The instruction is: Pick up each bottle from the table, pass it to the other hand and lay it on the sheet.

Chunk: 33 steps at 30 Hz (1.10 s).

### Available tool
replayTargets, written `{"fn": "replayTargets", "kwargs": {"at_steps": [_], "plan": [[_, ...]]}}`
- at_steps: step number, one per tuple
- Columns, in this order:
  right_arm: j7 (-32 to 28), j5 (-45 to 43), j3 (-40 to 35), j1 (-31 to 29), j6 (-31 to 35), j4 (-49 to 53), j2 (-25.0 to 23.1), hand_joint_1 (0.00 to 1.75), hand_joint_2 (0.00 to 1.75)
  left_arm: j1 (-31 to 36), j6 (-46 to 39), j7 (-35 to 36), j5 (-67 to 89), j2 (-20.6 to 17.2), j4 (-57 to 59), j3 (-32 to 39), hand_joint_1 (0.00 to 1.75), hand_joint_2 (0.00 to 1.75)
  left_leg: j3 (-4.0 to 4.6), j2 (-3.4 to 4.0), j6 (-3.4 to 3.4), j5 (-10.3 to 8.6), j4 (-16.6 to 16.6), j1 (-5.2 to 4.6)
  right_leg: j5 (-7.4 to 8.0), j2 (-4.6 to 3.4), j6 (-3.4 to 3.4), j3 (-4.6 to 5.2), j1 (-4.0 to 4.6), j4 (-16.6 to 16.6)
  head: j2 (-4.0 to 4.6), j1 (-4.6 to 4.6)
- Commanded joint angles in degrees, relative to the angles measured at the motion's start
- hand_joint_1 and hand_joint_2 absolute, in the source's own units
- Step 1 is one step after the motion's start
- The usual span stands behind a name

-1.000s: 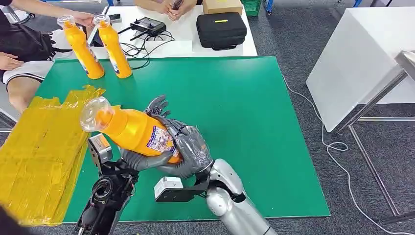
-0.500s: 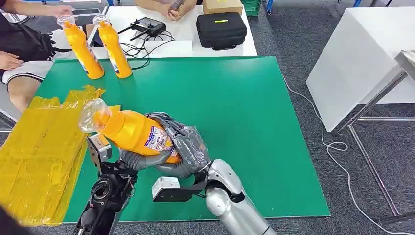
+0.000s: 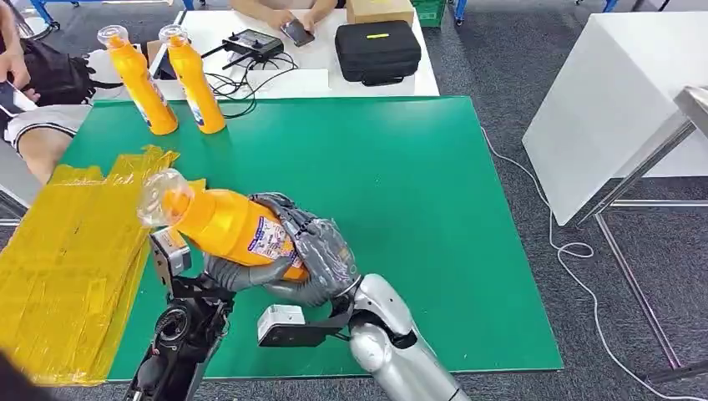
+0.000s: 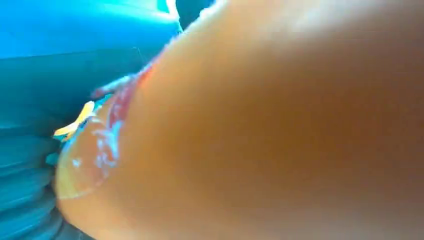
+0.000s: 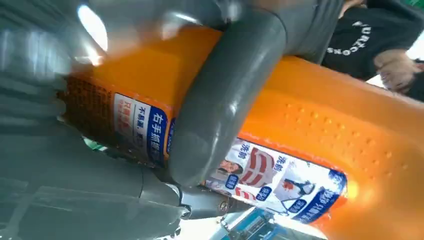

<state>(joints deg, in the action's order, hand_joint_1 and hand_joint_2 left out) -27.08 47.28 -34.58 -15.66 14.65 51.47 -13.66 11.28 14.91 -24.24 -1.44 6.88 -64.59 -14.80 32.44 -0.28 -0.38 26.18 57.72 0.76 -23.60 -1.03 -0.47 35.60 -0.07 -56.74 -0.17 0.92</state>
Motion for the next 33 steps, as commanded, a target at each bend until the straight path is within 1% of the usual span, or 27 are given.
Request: {"fn": "replayTargets", "kwargs": {"at_steps": [1,2,5,6,7,9,11,12,13,14,16,17,18,19,21,22,27,28,29,31,32,33], "plan": [[-0.06,1.43,-3.55,1.52,1.5,-1.61,1.32,0.0,1.75,5.64,-1.09,0.59,-0.91,1.31,4.27,2.24,1.75,1.75,-0.28,-0.21,-0.02,0.06,-0.09,0.05,-0.12,0.3,-0.03,-0.37,0.07,0.11,0.0,0.04],[0.04,1.51,-3.5,1.54,1.69,-1.67,1.29,0.0,1.75,5.74,-1.18,0.56,-1.07,1.31,4.42,2.41,1.75,1.75,-0.17,-0.21,-0.01,0.03,-0.06,0.05,-0.09,0.28,-0.03,-0.26,0.06,0.08,0.0,0.0],[0.15,1.61,-3.32,1.63,2.2,-1.67,1.34,0.0,1.75,5.8,-1.2,0.42,-1.52,1.28,4.62,2.86,1.75,1.75,-0.3,-0.23,-0.02,0.06,-0.1,0.06,-0.12,0.33,-0.03,-0.4,0.07,0.12,0.0,0.02],[0.17,1.63,-3.3,1.61,2.26,-1.7,1.38,0.0,1.75,5.79,-1.15,0.38,-1.6,1.35,4.59,2.92,1.75,1.75,-0.17,-0.19,-0.01,0.03,-0.06,0.03,-0.08,0.27,-0.02,-0.25,0.05,0.08,0.0,0.02],[0.23,1.61,-3.42,1.5,2.51,-2.0,1.47,0.0,1.75,5.71,-1.08,0.36,-1.72,1.56,4.25,3.29,1.75,1.75,-0.33,-0.23,-0.02,0.06,-0.1,0.05,-0.13,0.34,-0.03,-0.42,0.07,0.12,0.0,0.02],[0.18,1.55,-3.44,1.48,2.6,-2.11,1.49,0.0,1.75,5.67,-1.16,0.36,-1.75,1.63,4.0,3.47,1.75,1.75,-0.35,-0.24,-0.03,0.07,-0.11,0.06,-0.14,0.35,-0.03,-0.46,0.09,0.14,0.0,0.02],[0.13,1.44,-3.52,1.47,2.87,-2.4,1.38,0.0,1.75,5.04,-1.33,0.38,-1.74,1.45,3.22,3.9,1.75,1.75,-0.16,-0.17,-0.01,0.02,-0.07,0.03,-0.08,0.24,-0.02,-0.23,0.04,0.08,0.0,0.02],[0.13,1.44,-3.53,1.47,2.89,-2.42,1.36,0.0,1.75,4.77,-1.34,0.37,-1.75,1.33,3.23,3.97,1.75,1.75,-0.33,-0.22,-0.02,0.07,-0.12,0.05,-0.13,0.32,-0.03,-0.41,0.07,0.13,0.0,0.02],[0.13,1.44,-3.53,1.47,2.89,-2.42,1.36,0.0,1.75,4.77,-1.34,0.37,-1.75,1.33,3.23,3.97,1.75,1.75,-0.18,-0.14,-0.01,0.04,-0.07,0.03,-0.08,0.21,-0.02,-0.24,0.04,0.08,0.0,0.0],[0.13,1.44,-3.53,1.47,2.89,-2.42,1.36,0.0,1.75,4.77,-1.34,0.37,-1.75,1.33,3.23,3.97,1.75,1.75,-0.35,-0.15,-0.02,0.08,-0.12,0.04,-0.13,0.26,-0.04,-0.42,0.06,0.13,0.0,0.02],[0.13,1.44,-3.53,1.47,2.89,-2.42,1.36,0.0,1.75,4.77,-1.34,0.37,-1.75,1.33,3.23,3.97,1.75,1.75,-0.17,-0.13,-0.01,0.04,-0.07,0.03,-0.07,0.2,-0.02,-0.23,0.04,0.08,0.0,0.02],[0.13,1.44,-3.53,1.47,2.89,-2.42,1.36,0.0,1.75,4.77,-1.34,0.37,-1.75,1.33,3.23,3.97,1.75,1.75,-0.31,-0.19,-0.02,0.07,-0.11,0.05,-0.12,0.28,-0.03,-0.38,0.06,0.12,0.0,0.02],[0.13,1.44,-3.53,1.47,2.89,-2.42,1.36,0.0,1.75,4.77,-1.34,0.37,-1.75,1.33,3.23,3.97,1.75,1.75,-0.17,-0.16,-0.01,0.03,-0.06,0.03,-0.08,0.23,-0.02,-0.24,0.04,0.08,0.0,0.02],[0.13,1.44,-3.53,1.47,2.89,-2.42,1.36,0.0,1.75,4.77,-1.34,0.37,-1.75,1.33,3.23,3.97,1.75,1.75,-0.27,-0.19,-0.02,0.06,-0.09,0.06,-0.11,0.28,-0.03,-0.36,0.07,0.11,0.0,0.02],[0.13,1.44,-3.53,1.47,2.89,-2.42,1.36,0.0,1.75,4.77,-1.34,0.37,-1.75,1.33,3.23,3.97,1.75,1.75,-0.15,-0.12,-0.01,0.03,-0.06,0.04,-0.06,0.18,-0.02,-0.21,0.04,0.08,0.0,0.02],[0.22,1.31,-3.57,1.41,3.14,-2.52,1.36,0.0,1.75,4.44,-1.34,0.42,-1.78,1.48,2.62,4.22,1.75,1.75,-0.3,-0.17,-0.02,0.07,-0.1,0.04,-0.12,0.26,-0.03,-0.38,0.06,0.11,0.0,0.02],[0.63,1.17,-3.57,1.77,3.43,-1.77,1.3,0.0,1.75,4.64,-1.32,0.62,-2.0,1.49,3.04,4.87,1.75,1.75,-0.16,-0.14,-0.01,0.04,-0.07,0.04,-0.07,0.21,-0.02,-0.23,0.04,0.08,0.0,0.02],[0.91,1.2,-3.53,1.83,3.39,-1.48,1.24,0.0,1.75,4.7,-1.37,0.68,-2.06,1.58,3.12,5.13,1.75,1.75,-0.31,-0.16,-0.02,0.08,-0.1,0.04,-0.13,0.26,-0.03,-0.38,0.05,0.11,0.0,0.02],[0.95,1.19,-3.52,1.77,3.34,-1.42,1.18,0.0,1.75,4.75,-1.38,0.71,-2.08,1.55,3.13,5.23,1.75,1.75,-0.15,-0.12,-0.01,0.04,-0.06,0.03,-0.07,0.18,-0.02,-0.21,0.04,0.07,0.0,0.02],[1.12,1.15,-3.4,1.72,3.4,-1.24,1.03,0.0,1.75,4.79,-1.48,0.85,-2.24,1.6,3.12,5.67,1.75,1.75,-0.44,-0.16,-0.02,0.11,-0.14,0.05,-0.16,0.29,-0.04,-0.51,0.07,0.14,0.0,0.02],[1.14,1.1,-3.3,1.72,3.62,-1.14,1.0,0.0,1.75,4.78,-1.57,0.98,-2.41,1.64,3.13,6.04,1.75,1.75,-0.19,-0.1,-0.01,0.06,-0.06,0.04,-0.08,0.18,-0.02,-0.25,0.05,0.07,0.0,0.02],[1.15,0.99,-3.15,1.77,3.91,-1.0,0.96,0.0,1.75,4.79,-1.67,1.08,-2.58,1.66,3.2,6.42,1.75,1.75,-0.3,-0.15,-0.02,0.08,-0.09,0.04,-0.13,0.25,-0.03,-0.37,0.05,0.09,0.0,0.02]]}}
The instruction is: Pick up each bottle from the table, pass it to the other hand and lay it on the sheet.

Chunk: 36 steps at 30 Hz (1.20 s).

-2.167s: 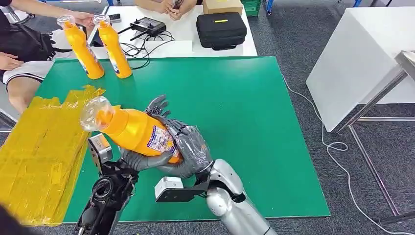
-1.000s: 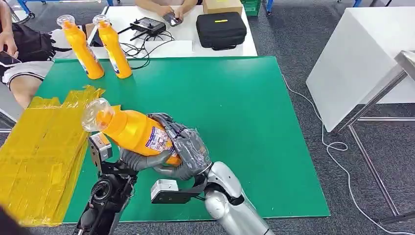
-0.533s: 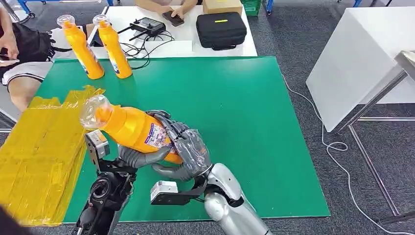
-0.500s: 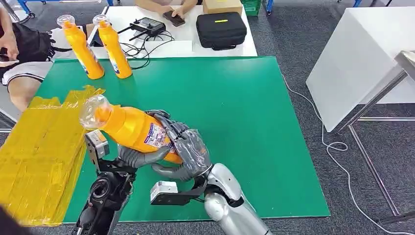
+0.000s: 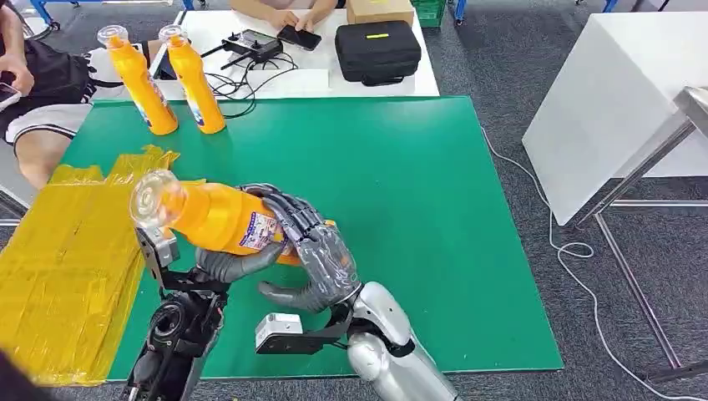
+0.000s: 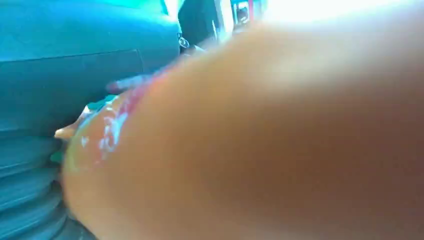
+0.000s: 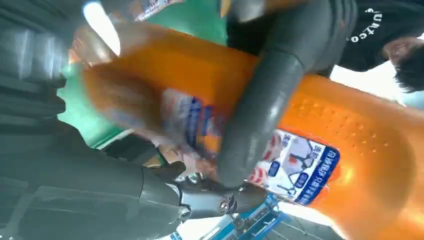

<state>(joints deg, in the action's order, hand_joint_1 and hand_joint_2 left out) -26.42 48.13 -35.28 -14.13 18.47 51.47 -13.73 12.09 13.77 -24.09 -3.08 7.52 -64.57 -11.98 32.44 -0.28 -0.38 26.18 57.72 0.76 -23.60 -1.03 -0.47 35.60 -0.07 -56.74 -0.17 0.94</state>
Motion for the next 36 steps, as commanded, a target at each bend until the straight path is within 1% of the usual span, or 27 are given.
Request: {"fn": "replayTargets", "kwargs": {"at_steps": [1,3,4,6,7,11,13,14,15,16,17,18,19,20,22,23,25,26,28,29,30,31,32,33,34,35,36], "plan": [[0.48,0.05,-2.35,0.24,0.22,-0.88,1.04,0.0,1.75,4.01,-0.56,0.97,-1.06,0.97,3.23,3.83,1.75,1.75,-0.4,-0.15,-0.02,0.1,-0.12,0.04,-0.15,0.27,-0.04,-0.46,0.06,0.12,0.0,0.0],[0.39,-0.52,-1.83,0.44,0.84,-0.24,1.14,0.0,1.75,4.47,-1.94,0.45,-2.34,1.02,3.2,6.5,1.75,1.75,-0.47,-0.13,-0.03,0.12,-0.15,0.06,-0.15,0.26,-0.05,-0.53,0.08,0.17,0.0,-0.02],[0.39,-0.72,-1.56,0.53,1.3,0.08,1.14,0.0,1.75,5.04,-3.18,0.31,-3.2,0.83,3.03,8.43,1.75,1.75,-0.22,-0.08,-0.02,0.06,-0.07,0.03,-0.08,0.16,-0.03,-0.26,0.04,0.08,0.0,0.0],[0.34,-1.35,-1.22,0.7,1.59,0.8,1.22,0.0,1.75,6.4,-4.53,0.74,-4.27,0.47,2.95,11.69,1.75,1.75,-0.39,-0.05,-0.03,0.11,-0.1,0.05,-0.13,0.17,-0.04,-0.43,0.07,0.11,0.0,0.0],[0.48,-1.58,-0.93,0.93,1.79,1.27,1.23,0.0,1.75,7.02,-5.35,0.96,-4.39,0.39,2.96,13.05,1.75,1.75,-0.15,-0.02,-0.01,0.06,-0.03,0.04,-0.06,0.09,-0.02,-0.18,0.05,0.04,0.0,-0.02],[0.84,-1.34,-0.69,1.64,0.99,2.21,1.48,0.0,1.75,6.78,-6.29,1.03,-4.44,-0.14,1.58,16.73,1.75,1.75,-0.28,0.01,-0.01,0.09,-0.07,0.05,-0.09,0.09,-0.02,-0.3,0.06,0.07,0.0,0.0],[0.84,-1.34,-0.69,1.65,1.0,2.21,1.48,0.0,1.75,6.73,-6.3,1.03,-4.44,-0.28,1.57,16.83,1.75,1.75,-0.19,0.02,-0.01,0.06,-0.07,0.05,-0.06,0.06,-0.02,-0.21,0.04,0.06,0.0,-0.02],[0.82,-1.31,-0.65,1.66,1.05,2.14,1.43,0.0,1.75,6.56,-8.43,0.44,-3.37,-0.04,1.07,17.66,1.75,1.75,-0.13,-0.01,-0.01,0.04,-0.05,0.03,-0.05,0.07,-0.02,-0.16,0.02,0.05,0.0,0.0],[0.86,-1.21,-0.57,1.77,1.24,2.23,1.44,0.0,1.75,6.95,-12.79,-0.1,-0.52,0.02,0.58,18.55,1.75,1.75,-0.36,-0.01,-0.03,0.11,-0.1,0.06,-0.12,0.12,-0.05,-0.39,0.06,0.11,0.0,-0.02],[0.97,-1.16,-0.43,1.89,1.45,2.4,1.47,0.0,1.75,7.43,-18.66,-0.65,4.23,-0.2,0.24,19.03,1.75,1.75,-0.39,0.01,-0.03,0.13,-0.1,0.06,-0.13,0.1,-0.05,-0.41,0.07,0.1,0.0,0.0],[1.13,-1.13,-0.23,2.13,1.6,2.73,1.54,0.0,1.75,8.19,-27.11,-1.25,10.95,-0.36,-0.29,19.62,1.75,1.75,-0.22,-0.01,-0.02,0.08,-0.04,0.06,-0.09,0.1,-0.04,-0.26,0.06,0.04,0.0,-0.02],[1.26,-1.0,-0.13,2.33,1.65,3.01,1.61,0.0,1.75,8.87,-31.71,-1.18,15.21,-0.27,-0.65,20.0,1.75,1.75,-0.35,-0.02,-0.03,0.13,-0.07,0.08,-0.13,0.13,-0.05,-0.4,0.08,0.08,0.0,-0.02],[1.36,-0.87,-0.04,2.47,1.67,3.25,1.67,0.0,1.75,9.51,-39.02,-0.88,22.69,-0.88,-0.82,19.93,1.75,1.75,-0.26,-0.07,-0.03,0.09,-0.04,0.07,-0.11,0.16,-0.04,-0.32,0.07,0.05,0.0,-0.02],[1.42,-0.73,0.0,2.57,1.68,3.38,1.71,0.0,1.75,10.17,-42.2,-0.28,26.87,-1.04,-1.19,20.06,1.75,1.75,-0.04,-0.07,-0.01,0.01,0.0,0.06,-0.03,0.12,-0.02,-0.09,0.05,0.01,0.0,-0.02],[1.15,-0.84,-0.03,2.35,1.79,3.0,1.59,0.0,1.75,11.83,-52.17,2.68,43.48,-3.29,0.29,18.71,1.75,1.75,-0.19,-0.11,-0.01,0.06,-0.02,0.08,-0.1,0.2,-0.03,-0.26,0.08,0.02,0.0,-0.02],[0.93,-0.97,-0.13,2.13,1.85,2.7,1.47,0.0,1.75,12.51,-53.77,5.26,53.45,-3.49,0.49,19.57,1.75,1.75,-0.2,-0.1,0.0,0.05,-0.03,0.08,-0.09,0.18,-0.02,-0.25,0.08,0.02,0.0,-0.02],[0.88,-1.02,-0.13,2.07,1.88,2.61,1.41,0.0,1.75,12.75,-53.77,5.89,56.83,-3.35,0.28,20.02,1.75,1.75,-0.17,-0.08,0.0,0.03,-0.04,0.05,-0.07,0.16,-0.02,-0.21,0.05,0.02,0.0,-0.02],[0.76,-1.11,-0.22,1.75,1.88,2.22,1.2,0.0,1.75,13.19,-53.77,7.36,65.72,-2.52,-0.1,22.02,1.75,1.75,-0.3,-0.16,-0.01,0.07,-0.07,0.07,-0.11,0.24,-0.03,-0.38,0.08,0.06,0.0,-0.02],[0.76,-1.11,-0.22,1.75,1.88,2.22,1.2,0.0,1.75,13.19,-53.77,7.36,65.72,-2.52,-0.1,22.02,1.75,1.75,-0.21,-0.17,-0.02,0.04,-0.05,0.06,-0.06,0.18,-0.04,-0.28,0.05,0.05,0.0,-0.02],[0.66,-1.19,-0.29,1.61,1.84,2.03,1.13,0.0,1.75,13.2,-53.77,8.52,72.64,-2.46,-0.41,23.39,1.75,1.75,-0.3,-0.13,-0.03,0.06,-0.06,0.04,-0.08,0.16,-0.05,-0.37,0.04,0.06,0.0,-0.02],[0.66,-1.19,-0.29,1.61,1.84,2.03,1.13,0.0,1.75,13.2,-53.77,8.52,72.64,-2.46,-0.41,23.39,1.75,1.75,-0.17,-0.11,-0.02,0.02,-0.04,0.03,-0.04,0.1,-0.04,-0.24,0.02,0.03,0.0,-0.02],[0.66,-1.19,-0.29,1.61,1.84,2.03,1.13,0.0,1.75,13.2,-53.77,8.52,72.64,-2.46,-0.41,23.39,1.75,1.75,-0.29,-0.01,-0.02,0.06,-0.07,0.05,-0.05,0.03,-0.04,-0.33,0.04,0.07,0.0,0.0],[0.42,-1.33,-0.46,1.29,1.63,1.69,0.99,0.0,1.75,12.94,-53.77,12.32,85.07,-2.58,-2.23,23.87,1.75,1.75,-0.37,-0.02,-0.02,0.08,-0.09,0.05,-0.08,0.05,-0.04,-0.4,0.05,0.08,0.0,-0.02],[0.05,-1.68,-0.63,0.96,1.54,1.25,0.76,0.0,1.75,12.76,-53.77,14.6,91.02,-4.5,-2.33,20.41,1.75,1.75,-0.2,-0.06,0.0,0.02,-0.06,0.03,-0.05,0.09,-0.02,-0.25,0.02,0.04,0.0,-0.02],[-0.04,-1.81,-0.6,0.87,1.62,1.09,0.76,0.0,1.75,12.9,-53.77,15.08,91.25,-5.15,-1.89,19.34,1.75,1.75,-0.25,-0.09,0.0,0.05,-0.06,0.05,-0.08,0.14,-0.02,-0.3,0.05,0.04,0.0,-0.02],[-0.38,-2.11,-0.69,0.54,1.61,0.53,0.64,0.0,1.75,13.37,-53.77,22.43,93.08,-11.66,-0.37,12.05,1.75,1.75,-0.37,-0.09,0.0,0.09,-0.08,0.06,-0.14,0.18,-0.02,-0.41,0.06,0.04,0.0,-0.02],[-0.83,-2.46,-0.84,0.13,1.69,-0.16,0.52,0.0,1.75,15.58,-53.77,34.19,93.08,-18.63,2.65,-0.93,1.75,1.75,-0.24,-0.01,0.04,0.03,-0.06,0.05,-0.06,0.07,0.01,-0.24,0.05,0.01,0.0,-0.02]]}}
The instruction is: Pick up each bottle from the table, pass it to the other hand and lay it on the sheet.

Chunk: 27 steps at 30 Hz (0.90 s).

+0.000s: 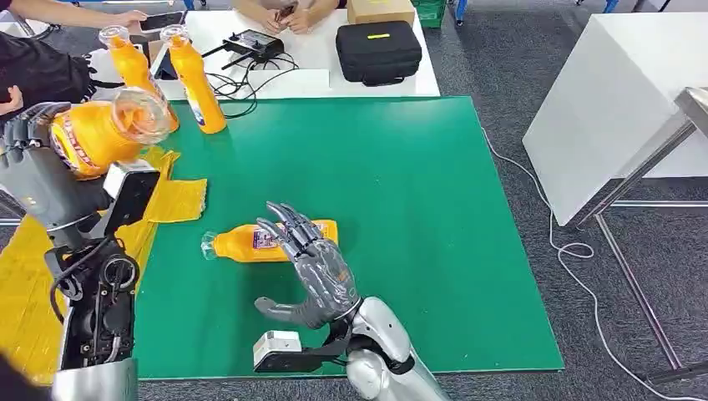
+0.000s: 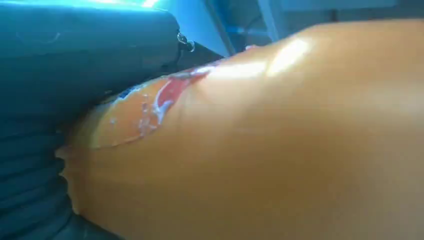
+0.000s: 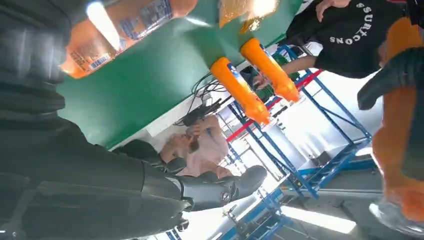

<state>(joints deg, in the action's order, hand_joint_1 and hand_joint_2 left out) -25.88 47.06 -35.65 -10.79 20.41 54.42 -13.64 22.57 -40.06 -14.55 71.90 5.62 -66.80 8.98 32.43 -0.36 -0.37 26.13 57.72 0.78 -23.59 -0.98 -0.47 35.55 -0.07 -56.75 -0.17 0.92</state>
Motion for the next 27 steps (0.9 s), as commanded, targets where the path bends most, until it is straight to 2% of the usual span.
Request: {"fn": "replayTargets", "kwargs": {"at_steps": [1,3,4,5,6,8,9,11,13,18,21,23,24,26,27], "plan": [[-1.95,-2.01,-0.53,-3.77,0.18,-4.22,0.35,0.0,1.75,10.8,0.06,38.55,18.1,-21.72,14.4,-37.56,1.75,1.75,-0.22,0.04,0.03,0.07,-0.06,0.05,-0.08,0.06,0.02,-0.2,0.06,0.02,0.0,-0.02],[-2.08,-2.54,-0.27,-3.92,0.89,-4.68,0.59,0.0,1.75,14.13,0.25,36.9,18.1,-19.88,25.63,-38.25,1.75,1.75,-0.06,-0.54,0.03,-0.06,-0.02,0.08,-0.13,0.63,0.01,-0.22,0.1,0.0,0.0,-0.02],[-2.49,-3.1,0.0,-3.98,1.13,-4.95,0.78,0.0,1.75,16.58,1.24,38.19,18.1,-19.59,31.87,-41.34,1.75,1.75,-0.23,-0.43,0.03,-0.03,-0.07,0.1,-0.13,0.52,0.01,-0.29,0.13,0.05,0.0,0.04],[-2.6,-3.36,0.01,-3.94,1.25,-5.02,0.95,0.0,1.75,17.2,1.82,37.55,18.1,-19.02,34.33,-40.85,1.75,1.75,-0.44,-0.36,0.02,-0.06,-0.22,0.05,-0.11,0.45,0.0,-0.4,0.09,0.16,0.0,0.0],[-2.93,-3.84,0.09,-3.86,2.07,-5.42,1.43,0.0,1.75,18.61,2.63,35.3,18.1,-17.62,40.25,-38.55,1.75,1.75,-0.28,-0.3,0.01,-0.08,-0.16,0.0,-0.07,0.36,0.0,-0.28,0.03,0.1,0.0,0.02],[-3.4,-4.23,0.13,-3.86,2.4,-5.88,1.65,0.0,1.75,19.54,3.39,35.38,18.1,-17.56,43.43,-39.37,1.75,1.75,-0.45,-0.43,0.02,-0.13,-0.24,0.01,-0.06,0.47,-0.04,-0.53,0.03,0.22,0.0,-0.02],[-3.76,-4.82,0.12,-3.94,2.66,-6.24,1.74,0.0,1.75,20.46,10.28,31.59,18.1,-16.94,47.06,-37.57,1.75,1.75,-0.46,-0.29,0.05,-0.14,-0.23,0.05,-0.01,0.36,-0.06,-0.56,0.08,0.27,0.0,-0.07],[-3.53,-4.93,-0.05,-4.24,2.55,-6.6,1.8,0.0,1.75,20.93,17.57,29.72,17.44,-16.92,49.3,-35.62,1.75,1.75,-0.37,0.06,0.08,-0.08,-0.14,0.04,0.01,0.02,-0.05,-0.39,0.05,0.12,0.0,-0.02],[-3.5,-4.84,0.09,-4.32,2.47,-6.65,1.74,0.0,1.75,20.77,18.25,29.18,17.67,-17.05,49.34,-34.93,1.75,1.75,-0.32,0.35,0.13,-0.09,-0.13,0.04,0.14,-0.25,0.13,-0.23,0.04,0.07,0.0,-0.05],[-3.01,-4.79,-0.15,-4.61,1.75,-6.48,1.7,0.0,1.75,20.86,27.54,27.11,15.64,-17.53,51.38,-30.58,1.75,1.75,-0.35,0.0,0.15,-0.04,-0.13,0.06,-0.02,0.09,0.13,-0.27,0.09,0.05,0.0,0.0],[-2.98,-4.73,-0.22,-4.73,1.13,-6.58,1.49,0.0,1.75,19.64,29.4,26.92,14.49,-18.38,51.89,-27.46,1.75,1.75,-0.06,0.22,0.14,-0.08,-0.05,0.08,0.13,-0.25,0.13,0.04,0.08,0.02,0.0,0.0],[-2.88,-4.58,-0.23,-4.64,0.86,-6.57,1.35,0.0,1.75,19.06,30.08,28.85,13.91,-18.85,52.42,-25.97,1.75,1.75,-0.23,0.28,0.13,-0.03,-0.09,0.1,0.09,-0.26,0.11,-0.11,0.11,0.06,0.0,-0.02],[-2.64,-4.25,-0.07,-4.54,0.54,-6.47,1.26,0.0,1.75,18.65,30.48,30.18,13.84,-19.12,52.51,-24.19,1.75,1.75,0.01,0.22,0.14,-0.11,-0.06,0.08,0.14,-0.25,0.14,0.12,0.08,0.01,0.0,-0.02],[-2.46,-4.09,0.13,-4.42,0.43,-6.46,1.27,0.0,1.75,18.48,30.98,32.54,13.01,-19.35,52.8,-21.84,1.75,1.75,-0.25,0.19,0.12,-0.02,-0.11,0.1,0.05,-0.17,0.11,-0.16,0.12,0.07,0.0,-0.02],[-2.32,-3.95,0.25,-4.31,0.39,-6.42,1.3,0.0,1.75,18.38,30.93,34.34,12.96,-19.44,52.81,-20.6,1.75,1.75,-0.02,0.18,0.14,-0.1,-0.07,0.07,0.11,-0.2,0.13,0.08,0.06,0.01,0.0,0.0]]}}
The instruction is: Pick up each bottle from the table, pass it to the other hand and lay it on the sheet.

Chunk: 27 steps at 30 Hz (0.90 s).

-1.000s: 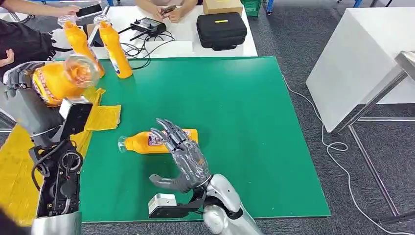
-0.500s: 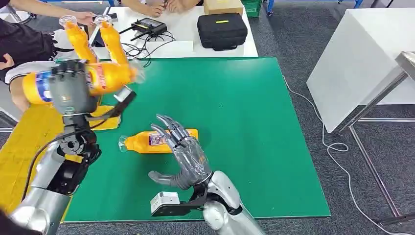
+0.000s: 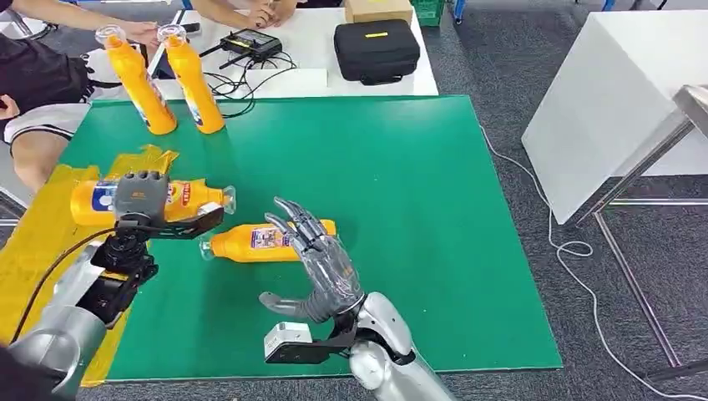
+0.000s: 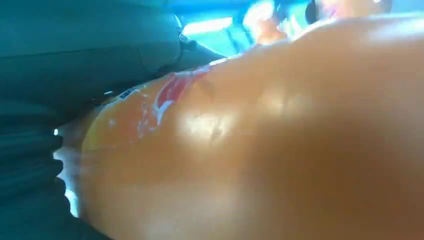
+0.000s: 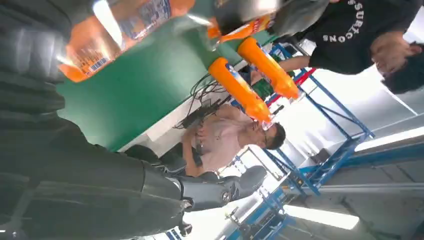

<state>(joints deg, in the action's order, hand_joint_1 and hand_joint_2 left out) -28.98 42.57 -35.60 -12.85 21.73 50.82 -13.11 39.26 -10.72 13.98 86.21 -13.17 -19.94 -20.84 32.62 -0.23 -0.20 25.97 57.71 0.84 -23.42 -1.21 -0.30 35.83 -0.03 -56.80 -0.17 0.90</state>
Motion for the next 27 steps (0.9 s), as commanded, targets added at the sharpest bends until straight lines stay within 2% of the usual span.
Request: {"fn": "replayTargets", "kwargs": {"at_steps": [1,7,13,14,17,18,19,20,26,27], "plan": [[0.78,0.54,0.22,-2.23,-0.91,-2.82,0.8,0.0,1.75,1.66,1.54,5.77,-1.32,-0.74,5.96,9.26,1.75,1.75,-0.3,0.06,-0.04,0.1,-0.06,0.02,-0.08,0.04,-0.05,-0.3,0.04,0.08,0.0,0.0],[0.78,0.54,0.23,-2.22,-0.92,-2.81,0.82,0.0,1.75,1.8,1.69,5.78,-1.31,-0.64,5.95,9.28,1.75,1.75,-0.32,-0.07,-0.05,0.1,-0.07,0.01,-0.12,0.17,-0.06,-0.36,0.04,0.08,0.0,0.0],[1.22,0.76,0.58,-2.05,-0.49,-3.35,0.68,0.0,1.75,1.47,-0.51,12.36,0.26,-1.39,5.96,13.96,1.75,1.75,-0.33,0.01,-0.03,0.12,-0.09,0.02,-0.1,0.09,-0.05,-0.36,0.04,0.1,0.0,0.0],[1.26,0.76,0.61,-2.07,-0.49,-3.5,0.6,0.0,1.75,1.36,-0.98,12.26,0.19,-1.4,5.91,14.4,1.62,1.75,-0.42,0.02,-0.04,0.15,-0.1,0.04,-0.13,0.11,-0.05,-0.45,0.06,0.11,0.0,0.0],[1.26,0.76,0.61,-2.07,-0.49,-3.5,0.6,0.0,1.75,1.36,-0.98,12.26,0.19,-1.4,5.91,14.4,1.62,1.75,-0.42,0.02,-0.04,0.15,-0.1,0.04,-0.13,0.11,-0.05,-0.45,0.06,0.11,0.0,0.0],[1.26,0.76,0.59,-2.1,-0.56,-3.6,0.57,0.0,1.75,1.24,-1.13,11.82,0.24,-1.37,5.89,14.41,1.4,1.75,-0.44,0.02,-0.04,0.16,-0.11,0.05,-0.14,0.11,-0.05,-0.47,0.07,0.12,0.0,0.0],[1.21,0.73,0.62,-2.2,-0.56,-3.83,0.48,0.0,1.75,1.01,-1.49,10.86,0.06,-1.22,5.87,14.9,0.02,1.75,-0.19,0.01,-0.02,0.08,-0.06,0.02,-0.07,0.07,-0.03,-0.22,0.02,0.07,0.0,0.0],[0.97,0.88,0.52,-3.0,-0.53,-5.32,0.17,0.0,1.75,0.09,-2.34,5.97,-2.0,0.72,5.85,18.56,0.0,1.75,-0.3,-0.04,-0.03,0.11,-0.08,0.03,-0.12,0.15,-0.04,-0.34,0.04,0.08,0.0,0.0],[0.97,0.53,0.86,-3.84,-0.01,-6.31,0.36,0.0,1.75,-0.72,-3.31,-0.7,-4.67,3.36,5.37,21.69,0.0,1.75,-0.4,-0.17,-0.08,0.09,-0.13,-0.01,-0.14,0.29,-0.09,-0.48,0.02,0.15,0.0,0.0],[0.95,0.47,0.9,-3.74,0.08,-6.22,0.47,0.0,1.75,-0.63,-3.79,-1.29,-4.56,3.79,5.22,21.92,0.0,1.75,-0.18,-0.15,-0.05,0.04,-0.07,-0.05,-0.09,0.23,-0.06,-0.23,-0.03,0.06,0.0,0.0]]}}
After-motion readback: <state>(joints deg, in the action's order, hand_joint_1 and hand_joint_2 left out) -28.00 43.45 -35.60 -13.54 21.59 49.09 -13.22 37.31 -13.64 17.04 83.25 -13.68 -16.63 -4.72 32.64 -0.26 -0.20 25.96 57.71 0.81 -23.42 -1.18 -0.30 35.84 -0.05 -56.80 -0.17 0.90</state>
